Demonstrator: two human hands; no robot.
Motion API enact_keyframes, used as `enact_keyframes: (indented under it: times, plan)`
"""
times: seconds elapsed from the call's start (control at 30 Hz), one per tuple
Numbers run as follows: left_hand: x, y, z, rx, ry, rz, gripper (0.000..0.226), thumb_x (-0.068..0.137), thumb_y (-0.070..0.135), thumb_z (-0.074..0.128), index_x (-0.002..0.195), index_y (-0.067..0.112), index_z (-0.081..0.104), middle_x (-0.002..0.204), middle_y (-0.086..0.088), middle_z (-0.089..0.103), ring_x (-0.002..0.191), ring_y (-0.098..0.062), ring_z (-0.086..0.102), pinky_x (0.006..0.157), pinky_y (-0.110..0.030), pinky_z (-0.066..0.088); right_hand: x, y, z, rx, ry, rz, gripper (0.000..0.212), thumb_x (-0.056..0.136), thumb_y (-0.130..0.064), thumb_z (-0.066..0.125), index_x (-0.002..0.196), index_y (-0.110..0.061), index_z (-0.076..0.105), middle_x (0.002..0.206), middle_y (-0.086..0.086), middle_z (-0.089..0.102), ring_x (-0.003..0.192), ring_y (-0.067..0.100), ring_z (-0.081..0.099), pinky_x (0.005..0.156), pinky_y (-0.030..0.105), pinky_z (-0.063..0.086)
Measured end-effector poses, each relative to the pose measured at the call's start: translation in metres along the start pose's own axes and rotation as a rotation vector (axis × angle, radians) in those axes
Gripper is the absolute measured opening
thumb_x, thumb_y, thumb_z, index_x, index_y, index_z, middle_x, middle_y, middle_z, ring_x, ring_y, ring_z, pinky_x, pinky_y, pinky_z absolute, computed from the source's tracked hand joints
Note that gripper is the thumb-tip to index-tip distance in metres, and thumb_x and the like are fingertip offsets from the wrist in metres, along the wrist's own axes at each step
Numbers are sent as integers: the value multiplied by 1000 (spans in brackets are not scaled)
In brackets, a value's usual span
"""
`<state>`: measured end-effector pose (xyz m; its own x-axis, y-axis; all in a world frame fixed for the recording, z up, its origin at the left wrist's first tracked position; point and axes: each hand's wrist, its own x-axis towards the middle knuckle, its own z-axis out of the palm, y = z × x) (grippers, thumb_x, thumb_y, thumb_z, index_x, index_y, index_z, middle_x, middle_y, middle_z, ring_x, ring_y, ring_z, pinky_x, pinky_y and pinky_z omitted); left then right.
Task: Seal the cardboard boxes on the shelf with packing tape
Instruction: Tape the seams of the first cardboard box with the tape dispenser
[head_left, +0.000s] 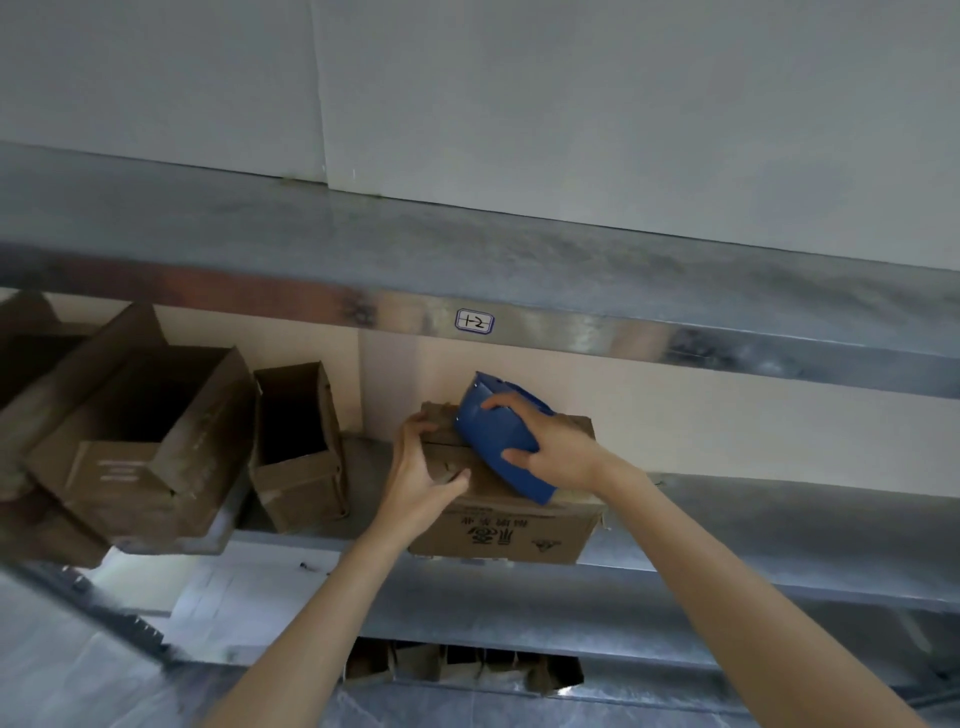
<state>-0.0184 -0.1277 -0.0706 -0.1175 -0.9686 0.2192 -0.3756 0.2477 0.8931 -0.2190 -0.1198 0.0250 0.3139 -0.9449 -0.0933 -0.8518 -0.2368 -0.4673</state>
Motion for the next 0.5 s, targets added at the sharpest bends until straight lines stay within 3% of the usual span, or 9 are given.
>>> enact_keyframes:
  times: [0.13,0.23,0.43,0.5]
  plan:
    - [-1,0,-3,53,18,32,54,77,20,83,119,26,49,140,11,35,126,3,35,105,-17,29,-8,-4,12,-140,247,-19,45,97,-38,53,138,-39,36,62,-7,49,49,11,46,45,29,35]
    - [1,-1,-7,84,15,45,52,76,22,84,116,29,52,137,13,39,127,0,37,106,-21,32,-8,-4,19,-195,327,-41,46,96,-51,51,138,-39,38,73,-2,63,52,14,53,46,27,44]
    - [6,0,-21,106,-54,73,50,78,23,83,121,27,58,136,13,45,126,5,37,100,-4,25,-12,-3,13,-204,317,-102,44,98,-42,51,140,-39,38,88,1,68,60,17,58,54,33,52]
    - [8,0,-27,121,-72,77,49,78,23,83,121,24,61,133,14,47,122,5,41,100,-5,30,-15,-2,10,-222,275,-101,43,98,-43,51,140,-40,38,90,3,68,63,20,59,58,35,53]
